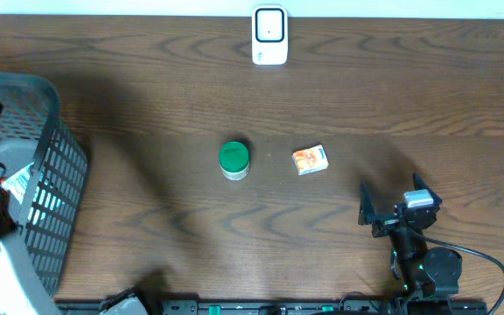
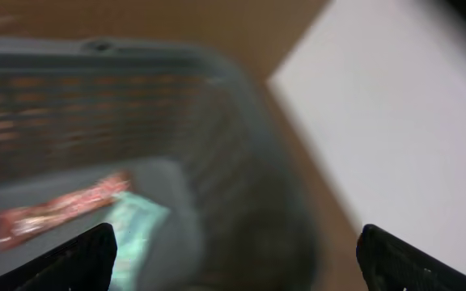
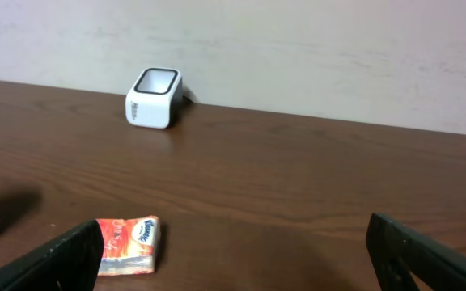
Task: Scan the item barcode
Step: 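Reach the left gripper into the basket and grasp the mint-green wipes pack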
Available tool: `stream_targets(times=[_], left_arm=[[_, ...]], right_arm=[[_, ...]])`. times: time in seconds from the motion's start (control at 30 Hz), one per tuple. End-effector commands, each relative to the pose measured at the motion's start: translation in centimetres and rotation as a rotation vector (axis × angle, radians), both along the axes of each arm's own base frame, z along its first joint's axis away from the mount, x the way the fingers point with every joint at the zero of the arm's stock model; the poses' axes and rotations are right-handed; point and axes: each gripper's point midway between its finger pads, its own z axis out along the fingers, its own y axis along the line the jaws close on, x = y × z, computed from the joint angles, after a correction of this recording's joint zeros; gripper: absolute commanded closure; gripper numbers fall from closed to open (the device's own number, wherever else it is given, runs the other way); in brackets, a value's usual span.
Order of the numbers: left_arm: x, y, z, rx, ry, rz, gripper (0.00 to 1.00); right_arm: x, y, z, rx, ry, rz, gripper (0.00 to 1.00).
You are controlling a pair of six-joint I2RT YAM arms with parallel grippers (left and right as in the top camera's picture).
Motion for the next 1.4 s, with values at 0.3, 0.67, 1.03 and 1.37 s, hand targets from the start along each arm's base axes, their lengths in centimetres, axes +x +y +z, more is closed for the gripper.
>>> stream_targets(times=[0.3, 0.67, 1.03, 1.37], left_arm=[[1.8, 5.8, -14.9, -0.112, 0.562, -0.089, 0.05], [1.3, 6.4, -27.1, -0.258, 0.806, -0.158, 0.01], [1.5, 6.9, -32.5, -0.334, 0.875, -0.169, 0.02], [0.4, 5.1, -38.1, -0.452, 0.944, -0.212, 0.02]], right_arm=[[0.0, 0.2, -0.2, -0.009, 0.004, 0.007, 0.01], [0.0, 0.2, -0.2, -0.009, 0.004, 0.007, 0.01], [0.0, 0.2, -0.2, -0.009, 0.004, 0.007, 0.01], [0.0, 0.2, -0.2, -0.009, 0.004, 0.007, 0.01]])
